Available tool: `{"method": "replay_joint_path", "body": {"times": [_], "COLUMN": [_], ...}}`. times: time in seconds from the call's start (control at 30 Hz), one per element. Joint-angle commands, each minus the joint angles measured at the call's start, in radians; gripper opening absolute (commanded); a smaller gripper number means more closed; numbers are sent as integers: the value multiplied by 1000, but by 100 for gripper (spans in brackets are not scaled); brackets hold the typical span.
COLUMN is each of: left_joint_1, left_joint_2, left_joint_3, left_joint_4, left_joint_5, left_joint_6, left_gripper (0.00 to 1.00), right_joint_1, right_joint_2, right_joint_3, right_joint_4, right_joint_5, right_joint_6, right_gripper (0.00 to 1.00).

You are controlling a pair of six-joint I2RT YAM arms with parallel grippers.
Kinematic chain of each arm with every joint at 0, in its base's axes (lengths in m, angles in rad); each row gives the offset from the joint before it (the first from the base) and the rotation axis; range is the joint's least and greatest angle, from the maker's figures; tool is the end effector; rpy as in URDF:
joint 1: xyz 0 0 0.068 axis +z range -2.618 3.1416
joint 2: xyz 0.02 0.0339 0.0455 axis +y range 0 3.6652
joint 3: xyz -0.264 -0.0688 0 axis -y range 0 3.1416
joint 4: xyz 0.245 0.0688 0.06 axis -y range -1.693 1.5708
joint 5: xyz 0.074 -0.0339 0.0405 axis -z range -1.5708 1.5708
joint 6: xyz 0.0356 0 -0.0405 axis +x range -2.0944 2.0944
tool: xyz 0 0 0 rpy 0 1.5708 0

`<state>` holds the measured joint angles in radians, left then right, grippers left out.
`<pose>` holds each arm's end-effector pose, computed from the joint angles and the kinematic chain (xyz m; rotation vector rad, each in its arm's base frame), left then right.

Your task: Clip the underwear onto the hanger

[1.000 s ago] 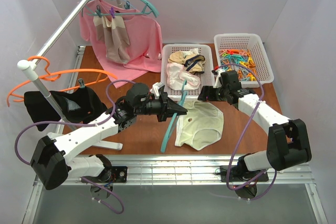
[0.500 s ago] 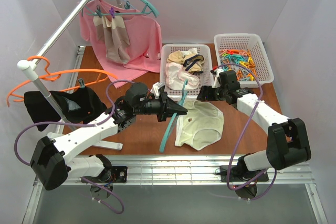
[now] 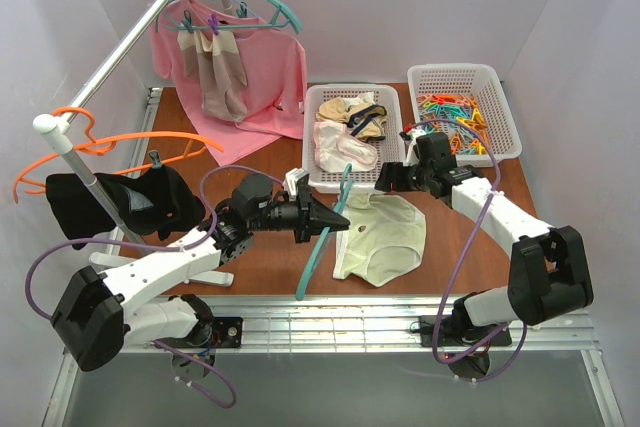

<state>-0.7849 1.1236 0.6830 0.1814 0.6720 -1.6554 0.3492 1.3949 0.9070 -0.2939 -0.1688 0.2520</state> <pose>0.1623 -0.1934 0.2752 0.4061 -2.3277 1.9226 0.2759 0.1068 0.2347 -0.2003 2.3842 0.4880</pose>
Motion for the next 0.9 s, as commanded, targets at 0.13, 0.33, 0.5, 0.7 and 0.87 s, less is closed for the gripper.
{"method": "replay_joint_path", "body": {"times": [0.13, 0.33, 0.5, 0.7, 0.87], "left_joint_1": [15, 22, 39, 47, 47], "left_joint_2": [11, 73, 104, 101, 50], "left_joint_3": [-69, -51, -20, 12, 16], "left_joint_4": [79, 78, -5, -313, -473], "left_joint_5": [121, 172, 221, 178, 84], "left_joint_6": [15, 140, 278, 546, 670], "left_gripper": [0, 0, 0, 22, 69], "right_joint_1": [5, 7, 8, 7, 8], "right_joint_2": [-72, -93, -103, -112, -114], "right_joint_3": [101, 156, 184, 216, 228], "right_joint_4": [-47, -117, -146, -177, -183], "right_joint_5": [31, 51, 54, 61, 57], "right_joint_6": [-33, -51, -51, -53, -48], "right_gripper": [84, 86, 86, 87, 87]}}
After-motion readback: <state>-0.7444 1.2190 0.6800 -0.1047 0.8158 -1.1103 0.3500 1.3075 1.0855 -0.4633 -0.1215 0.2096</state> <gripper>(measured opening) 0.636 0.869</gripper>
